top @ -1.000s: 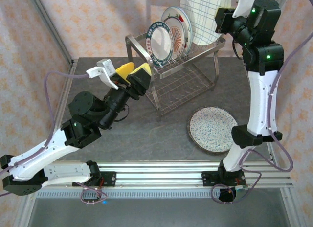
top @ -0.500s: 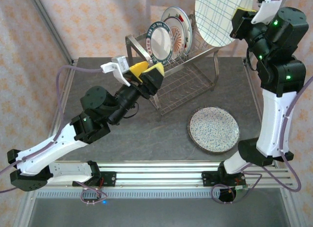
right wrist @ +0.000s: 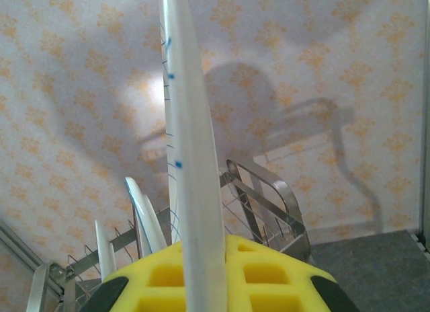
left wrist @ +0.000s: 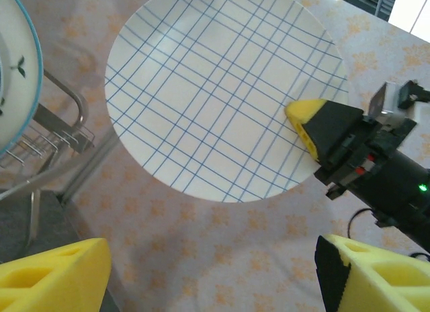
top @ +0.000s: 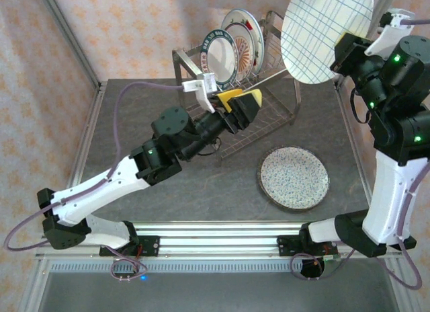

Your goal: Unload the plates from the dish rack

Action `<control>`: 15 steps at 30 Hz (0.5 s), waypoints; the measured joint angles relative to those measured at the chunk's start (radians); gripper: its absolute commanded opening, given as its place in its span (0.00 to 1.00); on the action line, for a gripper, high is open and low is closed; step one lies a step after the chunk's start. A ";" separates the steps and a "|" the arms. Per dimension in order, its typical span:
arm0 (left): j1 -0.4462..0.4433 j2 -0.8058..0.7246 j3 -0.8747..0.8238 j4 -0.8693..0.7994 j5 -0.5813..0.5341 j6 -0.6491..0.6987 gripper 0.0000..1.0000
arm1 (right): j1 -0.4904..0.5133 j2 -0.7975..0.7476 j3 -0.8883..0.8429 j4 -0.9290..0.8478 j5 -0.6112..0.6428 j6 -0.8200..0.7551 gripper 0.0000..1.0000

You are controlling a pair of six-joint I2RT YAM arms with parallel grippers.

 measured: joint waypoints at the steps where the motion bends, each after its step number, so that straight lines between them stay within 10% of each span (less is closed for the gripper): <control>1: 0.000 0.008 0.000 0.001 0.005 -0.012 0.76 | 0.000 -0.006 -0.001 -0.005 0.003 0.006 0.00; 15: 0.000 0.259 0.195 -0.042 0.118 -0.427 0.63 | 0.000 -0.164 -0.140 -0.101 0.056 0.235 0.00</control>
